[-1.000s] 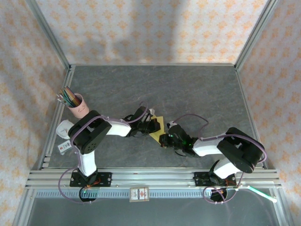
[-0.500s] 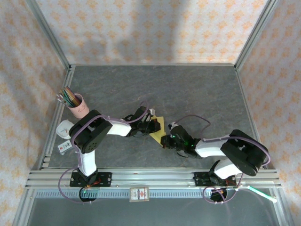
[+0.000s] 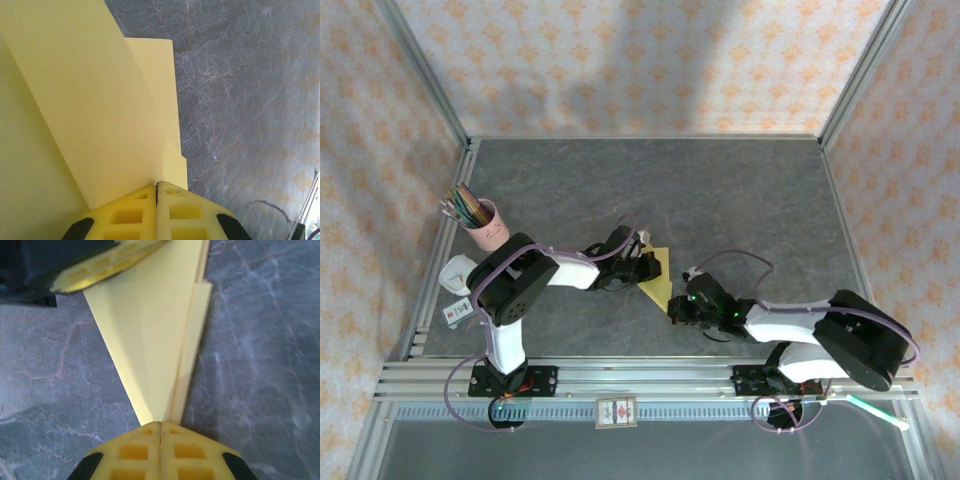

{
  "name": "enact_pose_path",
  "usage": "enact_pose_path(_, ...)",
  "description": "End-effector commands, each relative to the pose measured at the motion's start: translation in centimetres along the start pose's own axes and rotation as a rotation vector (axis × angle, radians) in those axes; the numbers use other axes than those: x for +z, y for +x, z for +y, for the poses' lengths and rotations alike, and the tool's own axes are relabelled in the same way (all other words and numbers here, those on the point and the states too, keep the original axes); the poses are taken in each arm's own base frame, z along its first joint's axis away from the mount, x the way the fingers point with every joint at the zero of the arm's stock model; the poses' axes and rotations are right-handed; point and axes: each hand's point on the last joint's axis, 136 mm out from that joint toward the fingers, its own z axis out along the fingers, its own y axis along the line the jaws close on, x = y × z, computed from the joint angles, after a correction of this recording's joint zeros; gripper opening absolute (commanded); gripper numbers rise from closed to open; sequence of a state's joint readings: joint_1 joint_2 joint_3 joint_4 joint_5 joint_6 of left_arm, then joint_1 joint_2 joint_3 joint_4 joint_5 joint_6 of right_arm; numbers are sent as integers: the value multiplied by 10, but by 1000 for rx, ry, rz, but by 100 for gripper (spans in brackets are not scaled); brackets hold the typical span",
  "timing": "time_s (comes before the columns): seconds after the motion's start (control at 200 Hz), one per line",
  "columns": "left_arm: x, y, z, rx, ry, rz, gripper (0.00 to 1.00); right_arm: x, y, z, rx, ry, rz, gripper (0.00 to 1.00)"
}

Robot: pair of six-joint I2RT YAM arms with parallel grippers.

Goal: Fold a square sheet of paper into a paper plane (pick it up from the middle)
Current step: Fourth fold the wing at the center of the table.

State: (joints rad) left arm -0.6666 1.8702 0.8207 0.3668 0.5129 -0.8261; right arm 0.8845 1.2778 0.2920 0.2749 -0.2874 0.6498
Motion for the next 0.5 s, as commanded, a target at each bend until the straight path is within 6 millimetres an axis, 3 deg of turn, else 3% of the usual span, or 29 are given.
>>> enact_pose_path(0.0, 3, 7, 67, -30, -227, 1, 0, -9, -3, -5, -15, 64, -4, 0)
enact_pose_path(0.155, 4, 7, 67, -30, -227, 3, 0, -12, -26, 30, -55, -20, -42, 0)
enact_pose_path(0.265, 4, 7, 66, -31, -222, 3, 0, -9, -34, 43, -81, -47, -50, 0)
enact_pose_path(0.496, 3, 8, 66, -28, -225, 7, 0, 18, -29, 38, -116, 2, 20, 0)
